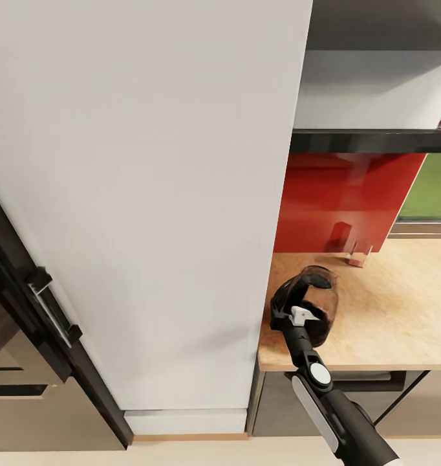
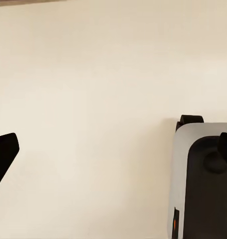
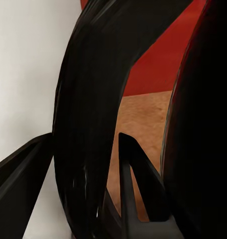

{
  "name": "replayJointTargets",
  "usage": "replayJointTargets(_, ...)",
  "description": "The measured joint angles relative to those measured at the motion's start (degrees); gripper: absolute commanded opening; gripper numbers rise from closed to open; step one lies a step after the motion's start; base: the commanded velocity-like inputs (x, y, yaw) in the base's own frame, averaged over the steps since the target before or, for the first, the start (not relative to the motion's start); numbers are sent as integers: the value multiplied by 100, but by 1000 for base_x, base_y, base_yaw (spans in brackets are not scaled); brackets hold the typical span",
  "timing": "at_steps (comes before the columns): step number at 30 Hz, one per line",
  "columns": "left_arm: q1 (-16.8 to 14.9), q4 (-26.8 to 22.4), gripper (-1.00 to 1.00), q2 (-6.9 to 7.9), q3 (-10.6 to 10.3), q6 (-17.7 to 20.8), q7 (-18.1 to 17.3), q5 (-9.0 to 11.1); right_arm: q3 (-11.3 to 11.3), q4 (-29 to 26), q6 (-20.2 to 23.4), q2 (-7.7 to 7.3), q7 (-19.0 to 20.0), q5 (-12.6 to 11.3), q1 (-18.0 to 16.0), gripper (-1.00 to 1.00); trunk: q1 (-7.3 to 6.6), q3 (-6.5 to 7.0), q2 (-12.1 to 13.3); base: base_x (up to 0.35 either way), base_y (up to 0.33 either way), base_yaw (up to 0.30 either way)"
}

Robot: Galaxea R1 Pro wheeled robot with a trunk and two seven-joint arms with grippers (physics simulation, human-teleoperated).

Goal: Set up a coffee station on the kitchen countertop: keep the coffee maker on the countertop, move the bottle of coffee from the kitchen shelf to the counter next to the coffee maker, place a paper coffee filter on top of the coffee maker, put the saucer next to the coffee maker with the coffee cup on the saucer, and place the electric kettle next to the coffee maker.

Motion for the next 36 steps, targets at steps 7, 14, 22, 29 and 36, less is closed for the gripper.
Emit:
replayJointTargets(7,1,-9,100,-6,1,0,0,0,-162,-43,27,-52,4,-17,-1,-100,0,0,0,0,0,0)
replayJointTargets(14,4,14,100,-14,-3,4,0,0,-835,-901,848,-299,37,9,-4,-100,0,1,0,0,0,0)
replayJointTargets(22,9,38,100,-51,-8,34,1,0,-1067,-1745,1433,-885,49,-27,-2,-100,0,1,0,0,0,0)
replayJointTargets(29,8,36,100,-71,-18,36,-7,-34,-1145,-1785,1444,-936,53,-47,1,-100,0,0,1,0,-1,0)
replayJointTargets(36,8,35,100,-78,-9,37,-4,11,-1106,-1800,1445,-892,53,-41,-1,-100,0,0,0,0,-193,0)
